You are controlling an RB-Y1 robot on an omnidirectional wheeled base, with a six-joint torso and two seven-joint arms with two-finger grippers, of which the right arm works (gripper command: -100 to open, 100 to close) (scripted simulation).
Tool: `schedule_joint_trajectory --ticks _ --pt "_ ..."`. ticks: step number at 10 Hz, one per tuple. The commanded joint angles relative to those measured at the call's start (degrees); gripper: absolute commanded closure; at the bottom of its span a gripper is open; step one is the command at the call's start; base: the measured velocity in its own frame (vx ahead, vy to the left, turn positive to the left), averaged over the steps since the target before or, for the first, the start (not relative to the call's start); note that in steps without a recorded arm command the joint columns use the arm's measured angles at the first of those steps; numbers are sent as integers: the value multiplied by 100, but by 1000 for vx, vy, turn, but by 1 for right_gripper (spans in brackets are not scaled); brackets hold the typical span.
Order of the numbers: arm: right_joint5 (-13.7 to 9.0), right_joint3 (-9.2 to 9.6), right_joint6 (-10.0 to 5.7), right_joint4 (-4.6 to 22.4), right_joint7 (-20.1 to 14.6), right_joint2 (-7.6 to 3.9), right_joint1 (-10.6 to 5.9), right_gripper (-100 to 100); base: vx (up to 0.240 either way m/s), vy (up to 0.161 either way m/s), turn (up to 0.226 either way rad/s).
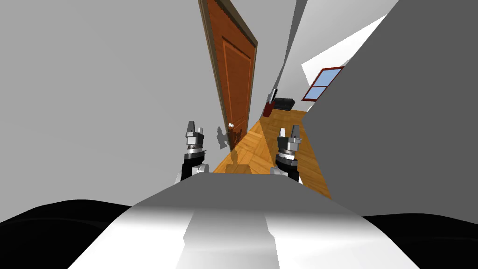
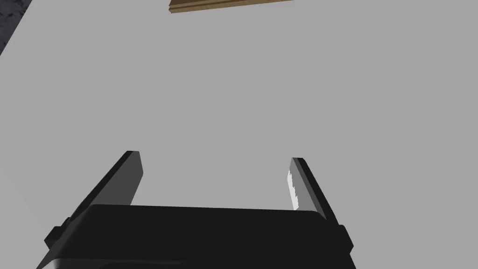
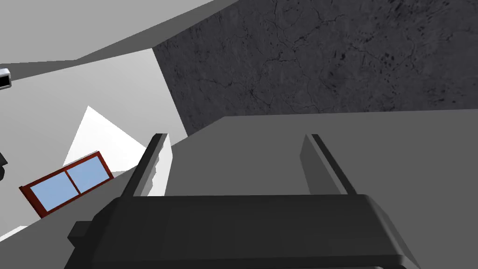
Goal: Pull the door open
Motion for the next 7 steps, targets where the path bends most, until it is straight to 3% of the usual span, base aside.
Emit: schedule_joint_trajectory --ticks 1,7 --pt "97 43 -29 191 161 -78 -57 -100 97 -73 42" --pt "453 203 -138 875 759 -301 -266 -100 102 -23 18"
